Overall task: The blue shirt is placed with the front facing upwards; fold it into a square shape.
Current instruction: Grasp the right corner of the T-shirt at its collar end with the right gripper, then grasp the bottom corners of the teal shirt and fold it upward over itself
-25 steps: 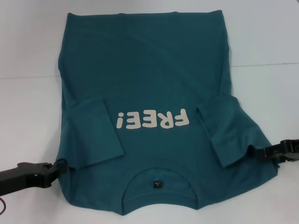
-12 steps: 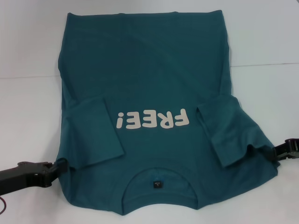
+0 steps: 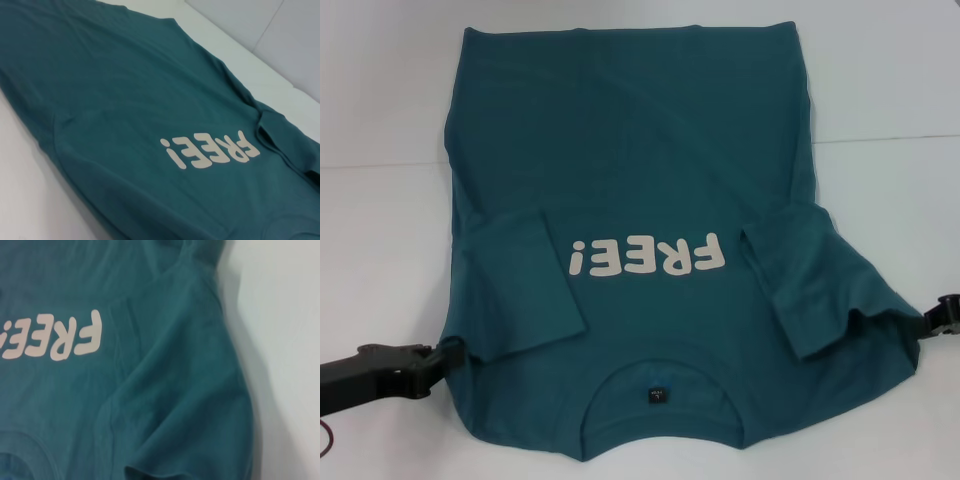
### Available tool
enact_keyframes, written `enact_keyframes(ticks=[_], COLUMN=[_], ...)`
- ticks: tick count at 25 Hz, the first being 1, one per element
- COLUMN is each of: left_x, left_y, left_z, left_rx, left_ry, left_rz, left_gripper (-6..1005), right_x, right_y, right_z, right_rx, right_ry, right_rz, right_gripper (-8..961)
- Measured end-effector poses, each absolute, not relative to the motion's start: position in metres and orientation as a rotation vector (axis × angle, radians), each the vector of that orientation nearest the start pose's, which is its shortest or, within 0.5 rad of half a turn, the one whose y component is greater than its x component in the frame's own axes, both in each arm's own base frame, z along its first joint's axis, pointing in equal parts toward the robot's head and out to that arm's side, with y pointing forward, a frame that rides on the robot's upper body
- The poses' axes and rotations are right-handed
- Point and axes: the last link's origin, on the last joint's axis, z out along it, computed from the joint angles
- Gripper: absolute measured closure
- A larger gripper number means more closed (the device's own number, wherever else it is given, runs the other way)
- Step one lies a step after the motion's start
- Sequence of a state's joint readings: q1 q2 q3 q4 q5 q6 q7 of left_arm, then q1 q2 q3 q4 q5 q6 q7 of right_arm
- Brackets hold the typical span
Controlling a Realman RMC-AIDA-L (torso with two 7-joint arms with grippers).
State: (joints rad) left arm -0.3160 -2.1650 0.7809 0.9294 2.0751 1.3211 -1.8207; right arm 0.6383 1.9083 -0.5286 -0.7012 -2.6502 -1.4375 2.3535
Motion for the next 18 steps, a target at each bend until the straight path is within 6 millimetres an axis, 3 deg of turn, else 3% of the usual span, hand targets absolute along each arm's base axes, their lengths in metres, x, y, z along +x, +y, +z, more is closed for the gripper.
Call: enact_keyframes(ticks=[5, 18], left_x=[-0.312, -0.313], left_y=[0.309, 0.31], left_z=[0.006, 0.01], left_rx=[-2.362, -2.356], left_ry=[-1.177, -1.172], left_rz=[-0.487, -0.483], left_gripper=[972, 971], right_x=[0.338, 0.341], right_y=[0.358, 0.352], right_z=[0.087, 0.103], right_rx=[-2.113, -2.149], right_ry=[1.723, 1.706], right_rz=[0.036, -0.011], right_gripper=[954, 947])
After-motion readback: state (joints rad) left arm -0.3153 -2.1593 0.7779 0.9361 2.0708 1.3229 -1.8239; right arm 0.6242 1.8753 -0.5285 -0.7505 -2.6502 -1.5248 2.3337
